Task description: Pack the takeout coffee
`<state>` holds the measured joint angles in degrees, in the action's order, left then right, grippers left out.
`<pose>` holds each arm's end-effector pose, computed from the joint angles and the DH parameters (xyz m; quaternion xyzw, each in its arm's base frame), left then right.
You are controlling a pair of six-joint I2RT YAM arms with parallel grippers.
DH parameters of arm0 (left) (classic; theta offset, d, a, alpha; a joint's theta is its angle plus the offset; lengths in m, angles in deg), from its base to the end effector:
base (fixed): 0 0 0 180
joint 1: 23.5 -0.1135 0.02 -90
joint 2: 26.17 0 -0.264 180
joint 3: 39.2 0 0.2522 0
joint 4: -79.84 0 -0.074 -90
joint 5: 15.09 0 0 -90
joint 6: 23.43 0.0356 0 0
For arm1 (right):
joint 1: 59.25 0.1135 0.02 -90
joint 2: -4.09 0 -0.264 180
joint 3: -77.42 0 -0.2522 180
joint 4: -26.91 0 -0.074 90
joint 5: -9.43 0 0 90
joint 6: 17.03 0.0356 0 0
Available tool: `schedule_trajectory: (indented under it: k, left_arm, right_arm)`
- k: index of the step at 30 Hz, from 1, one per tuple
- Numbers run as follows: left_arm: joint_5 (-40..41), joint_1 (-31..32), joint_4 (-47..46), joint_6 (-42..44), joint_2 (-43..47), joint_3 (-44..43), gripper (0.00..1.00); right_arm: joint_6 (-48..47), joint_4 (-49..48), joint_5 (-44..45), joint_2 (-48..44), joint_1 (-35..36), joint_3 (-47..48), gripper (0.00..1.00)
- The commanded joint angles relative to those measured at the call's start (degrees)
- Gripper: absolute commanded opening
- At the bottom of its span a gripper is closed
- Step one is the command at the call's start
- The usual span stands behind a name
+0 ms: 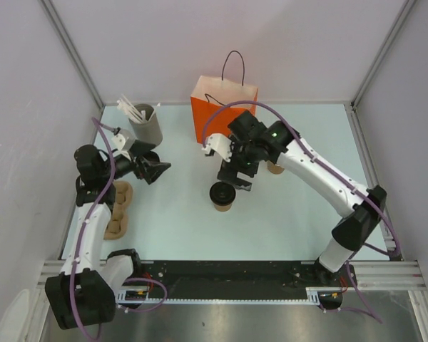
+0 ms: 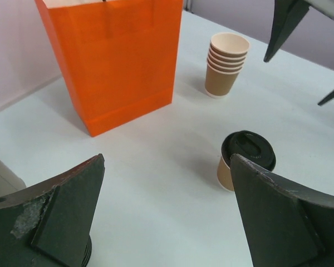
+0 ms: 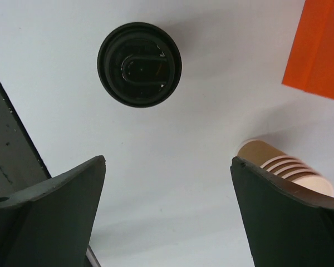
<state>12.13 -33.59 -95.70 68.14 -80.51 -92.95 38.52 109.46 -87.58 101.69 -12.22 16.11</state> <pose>0.2105 0.0053 0.3175 0.3040 0.6540 -0.3236 0.6125 0.2302 0.2535 0.3699 -0.6427 0.7231 0.0858 0.2381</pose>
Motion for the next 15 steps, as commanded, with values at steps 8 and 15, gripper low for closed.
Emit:
schedule_trajectory:
  k: [8,15]
  left_arm:
    - [4.2,15.3,8.7,10.7,-4.2,-4.8,0.99]
    - [8.3,23.3,12.4,13.4,-12.6,-7.1,0.99]
  right_arm:
    - [9.8,-20.6,-26.4,-17.4,-21.0,-20.4,1.00]
    - [12.4,-24.4,-38.7,-18.5,-27.0,-26.6,0.99]
